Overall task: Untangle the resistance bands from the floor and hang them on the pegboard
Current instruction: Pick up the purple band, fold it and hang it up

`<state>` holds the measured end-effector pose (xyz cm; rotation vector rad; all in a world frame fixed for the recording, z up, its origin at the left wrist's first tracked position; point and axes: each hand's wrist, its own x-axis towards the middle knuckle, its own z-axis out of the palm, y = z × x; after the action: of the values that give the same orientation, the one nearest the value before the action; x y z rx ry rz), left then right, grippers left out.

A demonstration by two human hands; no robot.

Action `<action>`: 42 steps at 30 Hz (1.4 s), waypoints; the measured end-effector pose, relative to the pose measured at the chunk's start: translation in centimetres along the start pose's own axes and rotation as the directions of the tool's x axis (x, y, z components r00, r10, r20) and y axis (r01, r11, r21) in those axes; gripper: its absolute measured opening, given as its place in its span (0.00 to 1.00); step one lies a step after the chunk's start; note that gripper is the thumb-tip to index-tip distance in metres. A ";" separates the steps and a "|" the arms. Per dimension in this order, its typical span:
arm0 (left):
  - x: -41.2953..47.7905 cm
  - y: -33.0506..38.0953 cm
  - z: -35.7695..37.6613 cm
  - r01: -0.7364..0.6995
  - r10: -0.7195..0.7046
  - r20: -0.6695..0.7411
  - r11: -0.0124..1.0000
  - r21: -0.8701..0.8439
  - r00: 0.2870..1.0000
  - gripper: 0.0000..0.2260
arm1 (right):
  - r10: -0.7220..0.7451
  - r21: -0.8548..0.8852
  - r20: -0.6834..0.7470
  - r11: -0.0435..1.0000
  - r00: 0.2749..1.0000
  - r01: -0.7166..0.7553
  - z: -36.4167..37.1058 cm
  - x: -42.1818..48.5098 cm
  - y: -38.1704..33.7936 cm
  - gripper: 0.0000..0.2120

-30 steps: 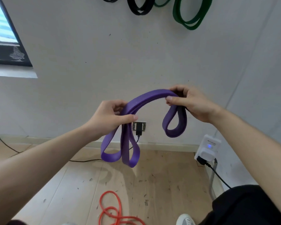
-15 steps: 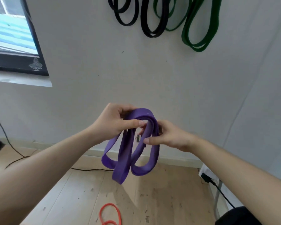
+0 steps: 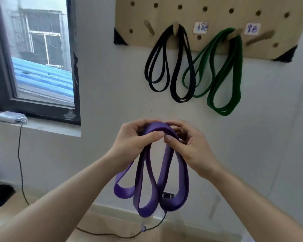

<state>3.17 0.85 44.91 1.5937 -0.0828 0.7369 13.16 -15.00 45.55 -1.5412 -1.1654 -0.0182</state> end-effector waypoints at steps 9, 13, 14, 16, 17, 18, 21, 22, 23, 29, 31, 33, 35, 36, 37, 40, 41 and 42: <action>6.9 8.4 -2.6 -0.206 0.204 0.036 0.950 0.234 0.978 0.18 | -0.078 0.053 -0.060 0.995 0.995 0.081 -2.7 9.3 -6.7 0.12; 10.0 11.3 -3.7 -0.255 0.265 -0.005 0.931 0.261 0.964 0.19 | -0.122 -0.001 -0.070 0.992 0.990 0.123 -3.2 13.6 -9.6 0.10; 10.8 12.0 -3.9 -0.267 0.283 -0.030 0.930 0.251 0.959 0.19 | -0.141 -0.029 -0.065 0.990 0.988 0.139 -3.3 14.7 -10.4 0.10; 12.2 13.1 -4.1 -0.282 0.304 -0.084 0.937 0.206 0.949 0.18 | -0.163 -0.106 -0.040 0.982 0.986 0.158 -3.8 16.8 -12.0 0.09; 13.1 13.8 -4.4 -0.287 0.309 -0.115 0.942 0.174 0.944 0.17 | -0.173 -0.154 -0.015 0.974 0.985 0.169 -4.1 18.0 -12.9 0.09; 13.9 14.3 -4.6 -0.291 0.310 -0.138 0.946 0.143 0.941 0.17 | -0.178 -0.202 0.017 0.963 0.984 0.178 -4.3 19.2 -13.8 0.09; 16.2 15.8 -5.3 -0.316 0.327 -0.172 0.945 0.087 0.929 0.15 | -0.189 -0.328 0.105 0.920 0.976 0.213 -5.1 22.3 -16.5 0.11; 17.0 16.3 -5.5 -0.325 0.334 -0.175 0.943 0.076 0.926 0.14 | -0.191 -0.356 0.118 0.908 0.974 0.221 -5.3 23.3 -17.2 0.11; 17.7 16.6 -5.7 -0.328 0.334 -0.180 0.942 0.066 0.925 0.14 | -0.189 -0.384 0.126 0.896 0.974 0.223 -5.4 24.4 -17.7 0.11; 21.9 16.3 -6.6 -0.293 0.312 -0.208 0.949 0.117 0.927 0.11 | -0.056 -0.556 0.167 0.819 0.984 0.141 -5.6 29.5 -17.7 0.10; 23.1 15.6 -6.9 -0.288 0.309 -0.217 0.950 0.121 0.926 0.10 | -0.017 -0.593 0.182 0.796 0.983 0.123 -5.5 30.5 -17.2 0.11; 24.4 14.8 -7.0 -0.267 0.291 -0.224 0.954 0.134 0.930 0.09 | 0.012 -0.628 0.198 0.769 0.980 0.118 -5.6 31.4 -16.6 0.11; 25.5 13.9 -7.0 -0.230 0.259 -0.223 0.962 0.150 0.940 0.08 | 0.033 -0.699 0.213 0.704 0.976 0.129 -5.8 32.1 -15.8 0.12; 25.8 13.3 -6.9 -0.214 0.246 -0.220 0.964 0.159 0.944 0.08 | 0.029 -0.743 0.217 0.653 0.976 0.146 -5.8 32.3 -15.3 0.12; 26.1 12.7 -6.8 -0.209 0.242 -0.220 0.964 0.166 0.945 0.08 | 0.006 -0.773 0.218 0.612 0.976 0.169 -5.9 32.4 -14.8 0.13; 26.5 11.1 -6.8 -0.252 0.295 -0.224 0.947 0.202 0.929 0.09 | -0.161 -0.763 0.218 0.587 0.963 0.270 -5.7 32.1 -13.6 0.17; 26.4 10.5 -6.9 -0.283 0.343 -0.229 0.924 0.258 0.911 0.09 | -0.222 -0.761 0.229 0.566 0.948 0.317 -5.6 31.9 -13.3 0.18; 26.2 10.0 -6.8 -0.318 0.422 -0.241 0.871 0.374 0.874 0.10 | -0.276 -0.763 0.244 0.537 0.930 0.360 -5.6 31.9 -13.0 0.18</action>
<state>16.46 14.75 66.46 1.7700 -0.0379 1.3657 23.88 -0.50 75.41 -2.0852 -1.6292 -0.8488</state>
